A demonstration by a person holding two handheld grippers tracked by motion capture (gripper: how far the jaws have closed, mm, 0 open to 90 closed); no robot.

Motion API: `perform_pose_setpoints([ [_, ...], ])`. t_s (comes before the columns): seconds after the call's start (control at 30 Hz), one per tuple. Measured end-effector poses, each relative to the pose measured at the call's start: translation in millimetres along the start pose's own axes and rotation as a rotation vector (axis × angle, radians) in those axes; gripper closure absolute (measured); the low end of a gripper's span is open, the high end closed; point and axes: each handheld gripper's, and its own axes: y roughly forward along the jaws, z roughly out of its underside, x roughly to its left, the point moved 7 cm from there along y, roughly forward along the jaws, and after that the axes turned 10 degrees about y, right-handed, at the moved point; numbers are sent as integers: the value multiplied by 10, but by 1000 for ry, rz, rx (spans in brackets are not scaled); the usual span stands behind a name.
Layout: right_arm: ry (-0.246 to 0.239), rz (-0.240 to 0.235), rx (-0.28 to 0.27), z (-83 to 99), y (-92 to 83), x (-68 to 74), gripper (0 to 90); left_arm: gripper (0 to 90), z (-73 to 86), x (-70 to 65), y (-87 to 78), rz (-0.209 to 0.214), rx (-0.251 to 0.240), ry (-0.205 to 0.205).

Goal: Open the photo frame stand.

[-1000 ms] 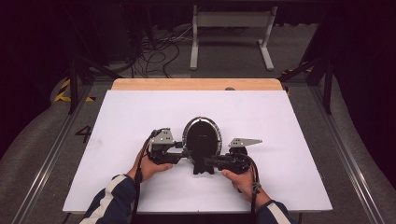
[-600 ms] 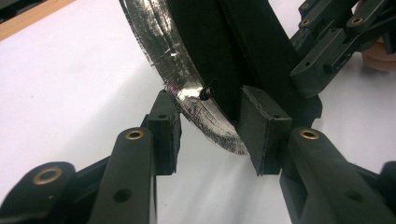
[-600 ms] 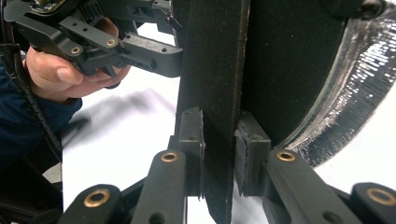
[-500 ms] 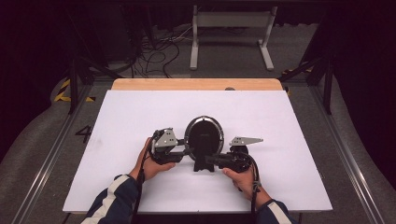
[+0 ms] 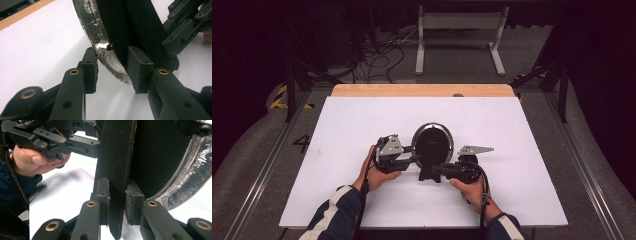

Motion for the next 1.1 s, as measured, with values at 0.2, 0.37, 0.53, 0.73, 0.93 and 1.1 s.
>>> perform_pose_setpoints([
  [0.2,2,14,-8,-38,7,-43,761,648,8,55,43,35,-28,-38],
  [0.37,-1,44,-13,-84,22,-123,759,642,-1,100,101,48,-38,-46],
  [0.53,2,52,-19,-129,36,-170,756,624,6,149,156,40,-31,-51],
  [0.73,-13,64,-19,-153,48,-170,752,628,-14,138,145,-1,-21,-23],
  [0.93,-20,56,-13,-115,5,-113,751,638,-26,68,114,-36,-23,0],
  [1.1,-24,53,-1,-79,-22,-75,751,676,-16,36,75,-4,-48,-13],
])
